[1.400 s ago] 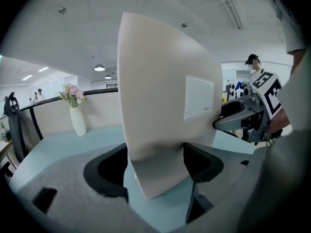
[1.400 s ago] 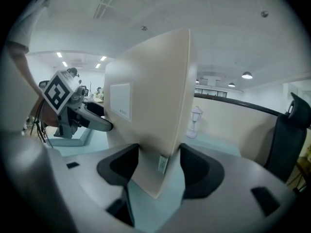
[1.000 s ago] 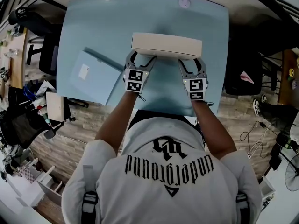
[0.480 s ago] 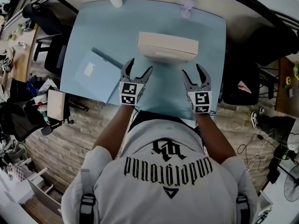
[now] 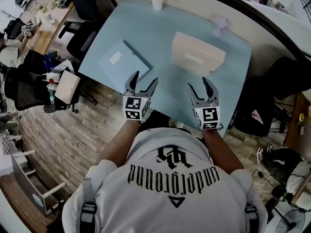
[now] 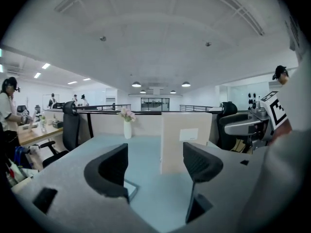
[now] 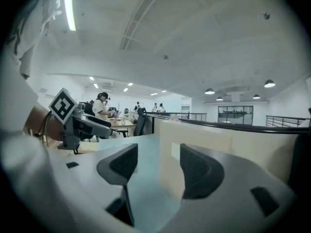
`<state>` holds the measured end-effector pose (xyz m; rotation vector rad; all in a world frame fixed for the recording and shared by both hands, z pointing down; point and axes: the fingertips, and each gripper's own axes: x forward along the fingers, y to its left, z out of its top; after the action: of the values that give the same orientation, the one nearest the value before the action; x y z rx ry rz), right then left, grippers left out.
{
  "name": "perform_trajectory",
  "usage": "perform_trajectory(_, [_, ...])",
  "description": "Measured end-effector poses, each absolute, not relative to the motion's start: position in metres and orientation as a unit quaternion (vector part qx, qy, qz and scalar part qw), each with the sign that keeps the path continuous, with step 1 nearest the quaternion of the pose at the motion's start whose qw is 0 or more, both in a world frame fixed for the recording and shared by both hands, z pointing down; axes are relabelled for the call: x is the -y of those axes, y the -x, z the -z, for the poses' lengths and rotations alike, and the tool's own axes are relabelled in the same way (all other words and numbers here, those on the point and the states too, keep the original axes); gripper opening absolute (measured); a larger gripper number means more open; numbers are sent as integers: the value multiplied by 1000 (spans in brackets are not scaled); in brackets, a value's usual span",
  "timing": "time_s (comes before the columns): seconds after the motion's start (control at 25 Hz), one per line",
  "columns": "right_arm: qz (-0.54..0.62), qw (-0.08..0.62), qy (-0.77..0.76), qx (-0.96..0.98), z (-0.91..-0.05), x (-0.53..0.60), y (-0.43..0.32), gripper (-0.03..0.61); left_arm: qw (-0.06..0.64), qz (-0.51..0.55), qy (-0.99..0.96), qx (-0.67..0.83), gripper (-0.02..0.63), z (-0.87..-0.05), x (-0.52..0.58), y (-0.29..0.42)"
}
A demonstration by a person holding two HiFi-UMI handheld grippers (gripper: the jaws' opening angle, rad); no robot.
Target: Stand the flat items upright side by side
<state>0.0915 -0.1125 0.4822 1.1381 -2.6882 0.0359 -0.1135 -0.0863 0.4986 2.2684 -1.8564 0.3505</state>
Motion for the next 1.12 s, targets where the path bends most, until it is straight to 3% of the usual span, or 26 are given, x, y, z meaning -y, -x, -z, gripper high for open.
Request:
perform_trajectory(0.44, [25,106,-257,960,-452,78,89,270,107,-88,-695,706,365,-478,28,261])
perform_trajectory(0.8, [30,120,-184,975,-457,47,271,259,160,-73,-681,711,367,-495,-5,403])
perform_trajectory(1.12, [7,164,-164,973,-477,46,356,256,199,-75,-692,690,368,-510,-3,469])
